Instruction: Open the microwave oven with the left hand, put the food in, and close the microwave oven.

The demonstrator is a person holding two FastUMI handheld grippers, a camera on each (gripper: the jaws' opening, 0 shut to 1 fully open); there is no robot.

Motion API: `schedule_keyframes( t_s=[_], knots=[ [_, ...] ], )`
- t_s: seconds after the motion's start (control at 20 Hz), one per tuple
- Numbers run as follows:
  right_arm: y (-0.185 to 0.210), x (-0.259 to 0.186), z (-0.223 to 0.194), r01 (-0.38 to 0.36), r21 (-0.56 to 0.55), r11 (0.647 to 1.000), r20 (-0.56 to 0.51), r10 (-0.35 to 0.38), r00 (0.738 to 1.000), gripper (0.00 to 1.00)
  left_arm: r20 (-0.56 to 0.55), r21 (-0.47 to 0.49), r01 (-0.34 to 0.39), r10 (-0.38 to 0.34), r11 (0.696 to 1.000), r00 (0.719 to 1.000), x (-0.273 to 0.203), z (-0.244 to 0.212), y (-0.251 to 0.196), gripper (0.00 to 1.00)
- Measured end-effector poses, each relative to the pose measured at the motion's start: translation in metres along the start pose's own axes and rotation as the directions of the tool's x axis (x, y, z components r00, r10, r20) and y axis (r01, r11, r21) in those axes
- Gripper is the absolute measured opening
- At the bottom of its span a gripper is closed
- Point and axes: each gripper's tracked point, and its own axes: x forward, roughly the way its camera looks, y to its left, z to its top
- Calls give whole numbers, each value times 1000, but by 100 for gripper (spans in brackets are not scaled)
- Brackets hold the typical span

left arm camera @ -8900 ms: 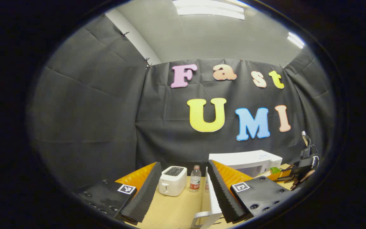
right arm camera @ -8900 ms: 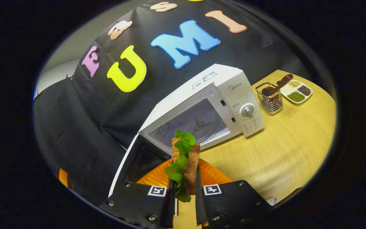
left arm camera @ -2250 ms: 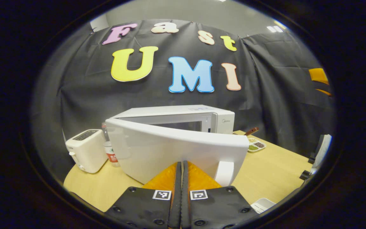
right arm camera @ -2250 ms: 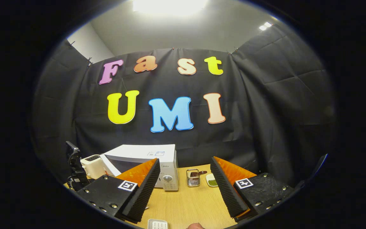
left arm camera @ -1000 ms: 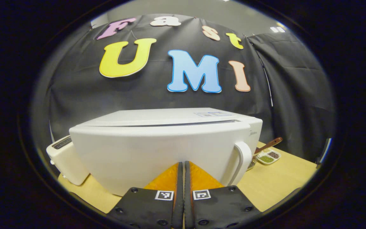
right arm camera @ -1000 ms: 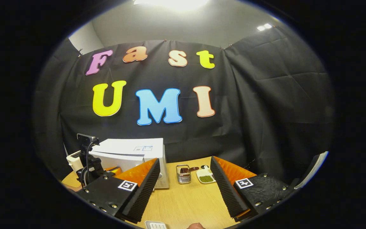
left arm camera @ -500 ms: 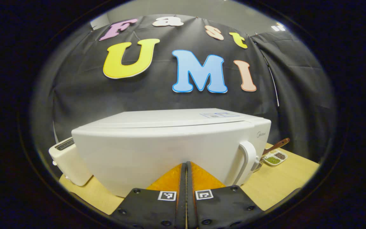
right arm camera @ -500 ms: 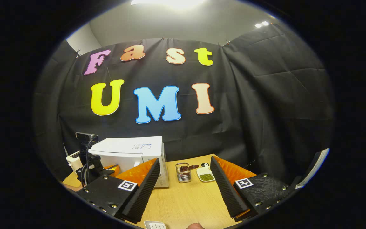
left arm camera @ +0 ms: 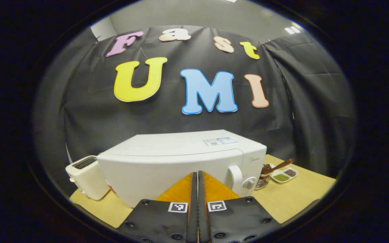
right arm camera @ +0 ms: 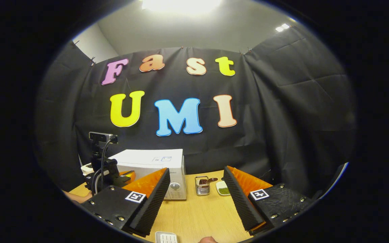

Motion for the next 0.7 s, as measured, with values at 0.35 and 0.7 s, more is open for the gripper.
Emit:
schedule_keyframes(
  t_s=[0.35,0.7],
  knots=[
    [-13,-30,11,-91,17,996,33,90,995,96,79,-2,-66,65,998,995,-99,53,-10,7],
    [-27,-64,11,-178,23,984,46,177,983,96,131,22,-132,128,991,983,-198,70,-18,7]
  ],
)
